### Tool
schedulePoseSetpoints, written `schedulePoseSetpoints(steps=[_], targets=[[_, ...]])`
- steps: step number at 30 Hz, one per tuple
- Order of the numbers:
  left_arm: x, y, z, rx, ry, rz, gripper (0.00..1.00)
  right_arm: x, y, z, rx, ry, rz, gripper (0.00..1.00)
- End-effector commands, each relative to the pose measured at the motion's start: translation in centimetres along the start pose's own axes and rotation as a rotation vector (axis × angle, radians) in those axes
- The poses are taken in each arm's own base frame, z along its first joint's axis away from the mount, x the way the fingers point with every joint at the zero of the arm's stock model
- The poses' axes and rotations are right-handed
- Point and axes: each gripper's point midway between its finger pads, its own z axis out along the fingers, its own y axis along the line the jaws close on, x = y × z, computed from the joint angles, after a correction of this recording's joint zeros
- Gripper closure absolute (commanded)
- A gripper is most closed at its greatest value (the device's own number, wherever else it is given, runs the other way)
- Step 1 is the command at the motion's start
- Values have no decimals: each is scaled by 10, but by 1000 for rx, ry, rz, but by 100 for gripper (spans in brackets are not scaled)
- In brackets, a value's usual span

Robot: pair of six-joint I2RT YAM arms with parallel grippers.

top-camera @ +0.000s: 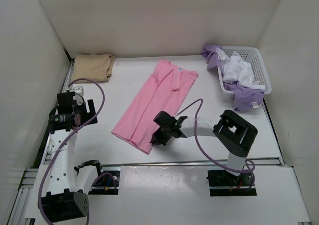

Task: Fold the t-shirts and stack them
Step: Rotate the tshirt 90 degrees, then grab the bottom of the folded rectangular tshirt with both arms

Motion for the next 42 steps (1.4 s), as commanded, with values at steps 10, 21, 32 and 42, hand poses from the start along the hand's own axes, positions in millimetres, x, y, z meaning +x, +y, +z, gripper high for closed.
schedulePoseSetpoints(steps=[10,21,32,42], targets=[[40,-94,36,204,216,375,1,-62,-152,-59,177,-131,-46,95],[118,-209,22,587,341,719,6,-74,-125,-103,136,-145,-414,40],[173,-227,41,678,566,741,10,-33,-149,-84,94,-69,-381,40],[198,-218,49,628,721,762,31,-26,-149,-81,79,-37,-416,48]])
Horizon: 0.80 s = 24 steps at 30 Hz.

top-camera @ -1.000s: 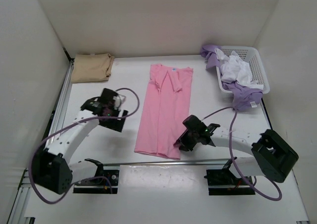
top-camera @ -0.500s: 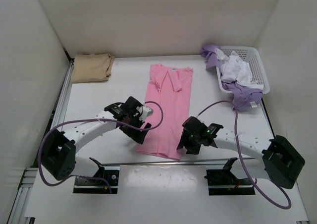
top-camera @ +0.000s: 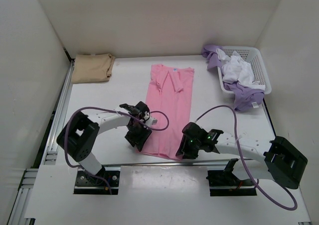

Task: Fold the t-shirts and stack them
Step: Grab the bottom of the folded rectangular tshirt with both arms

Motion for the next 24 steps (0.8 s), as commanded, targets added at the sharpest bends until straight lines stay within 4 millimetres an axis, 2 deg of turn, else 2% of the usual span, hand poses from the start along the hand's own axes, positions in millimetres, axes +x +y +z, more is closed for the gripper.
schedulePoseSetpoints(steps=[1,3,4,5,7,9,11,14,15,16,17,18,19,20,21,22,23,24], targets=[[3,-13,9,70,33,12,43,8,-11,5,19,27,-17,55],[-2,-20,12,113,43,8,65,9,-11,4,15,36,-26,65],[-6,-23,12,130,42,8,77,9,-10,3,5,32,-38,78],[-7,-23,12,130,55,4,90,7,-3,0,-9,27,-39,83],[-15,-26,11,130,64,12,90,-5,6,-10,-15,-27,-76,95],[-26,-29,2,131,54,16,90,-21,12,-21,-9,-77,-103,100],[-36,-20,-5,85,35,11,90,-41,24,-39,-15,-130,-111,100],[-52,-11,-22,26,14,6,90,-71,31,-59,-13,-190,-126,100],[-68,-7,-34,24,-24,-11,90,-78,33,-63,-20,-192,-126,100],[-66,-3,-38,14,10,-31,90,-93,28,-64,-6,-206,-126,100],[-72,0,-44,13,9,-44,90,-102,33,-70,-19,-211,-132,100],[-92,9,-59,-1,-39,-62,90,-114,33,-72,-12,-228,-136,100],[-99,13,-65,-2,-47,-78,90,-130,26,-70,16,-231,-142,100],[-102,21,-66,-14,-22,-100,90,-149,37,-79,1,-266,-155,100],[-125,33,-83,-39,-86,-114,90,-160,41,-81,-3,-272,-164,100],[-134,41,-82,-55,-85,-126,90,-176,35,-75,34,-266,-175,100],[-143,52,-87,-97,-99,-134,90,-197,49,-84,13,-305,-182,100],[-170,60,-106,-123,-183,-132,90,-215,44,-77,43,-299,-160,100]])
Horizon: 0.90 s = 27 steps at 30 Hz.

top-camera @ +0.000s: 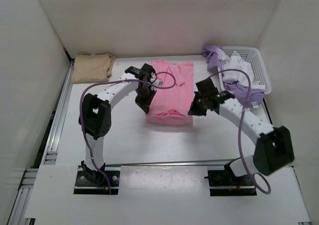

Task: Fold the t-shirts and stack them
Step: Grab the bottom of the folded rectangular tshirt with both arms, then fold the folded rectangular tshirt in 1/3 of the way

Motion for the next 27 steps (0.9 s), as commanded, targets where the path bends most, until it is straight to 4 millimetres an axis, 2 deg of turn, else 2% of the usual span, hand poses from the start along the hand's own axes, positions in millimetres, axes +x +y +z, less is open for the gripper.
schedulePoseSetpoints(steps=[1,2,3,4,5,6,7,8,9,10,11,12,13,14,15,17,18,19,20,21,22,23,24,25,26,27], targets=[[-36,27,-18,-103,-55,-16,90,-55,12,4,-8,-53,-93,100],[-50,38,-23,-148,-87,-23,90,-66,13,7,-3,-63,-79,100],[-74,43,-39,-169,-159,-23,90,-77,7,17,13,-53,-52,100],[-84,48,-29,-179,-156,-24,90,-86,8,19,15,-61,-57,100],[-95,57,-31,-208,-178,-34,90,-103,13,25,10,-80,-61,100],[-111,65,-42,-225,-231,-42,90,-110,18,28,6,-87,-75,100],[-120,68,-39,-235,-253,-40,90,-115,22,31,-3,-85,-99,100],[-127,80,-34,-249,-265,-56,90,-128,24,38,3,-87,-89,100],[-134,86,-36,-254,-297,-64,90,-138,21,42,10,-94,-75,100],[-145,89,-31,-255,-336,-60,90,-140,23,47,-7,-78,-59,100],[-149,90,-29,-256,-352,-58,90,-141,19,61,-1,-49,-46,100],[-153,91,-26,-256,-366,-56,90,-149,21,63,-16,-51,-38,100],[-151,93,-16,-256,-357,-57,90,-149,23,69,-25,-36,-37,100],[-160,95,-13,-257,-396,-53,90,-146,20,84,-18,-5,-32,100],[-163,97,-12,-243,-408,-56,90,-153,26,86,-35,-10,-34,100],[-169,96,1,-217,-406,-51,84,-152,17,101,-10,17,-19,100],[-176,94,3,-200,-421,-45,81,-151,14,105,5,18,1,100],[-182,100,4,-203,-437,-51,76,-158,13,103,3,5,20,100],[-192,98,1,-193,-468,-44,72,-163,5,108,29,-10,38,97],[-195,105,5,-196,-474,-51,69,-167,6,112,20,-24,35,83],[-207,110,-2,-202,-518,-53,58,-171,6,117,25,-38,34,70],[-211,112,2,-202,-525,-52,48,-177,8,119,18,-50,15,58],[-213,119,-5,-249,-539,-62,39,-194,19,116,-6,-88,-10,45],[-214,132,-7,-288,-542,-81,33,-193,16,125,9,-65,-20,41],[-213,138,-9,-326,-541,-91,32,-197,18,124,14,-58,-45,40],[-212,146,-34,-361,-578,-110,32,-192,15,119,41,-15,-51,38]])
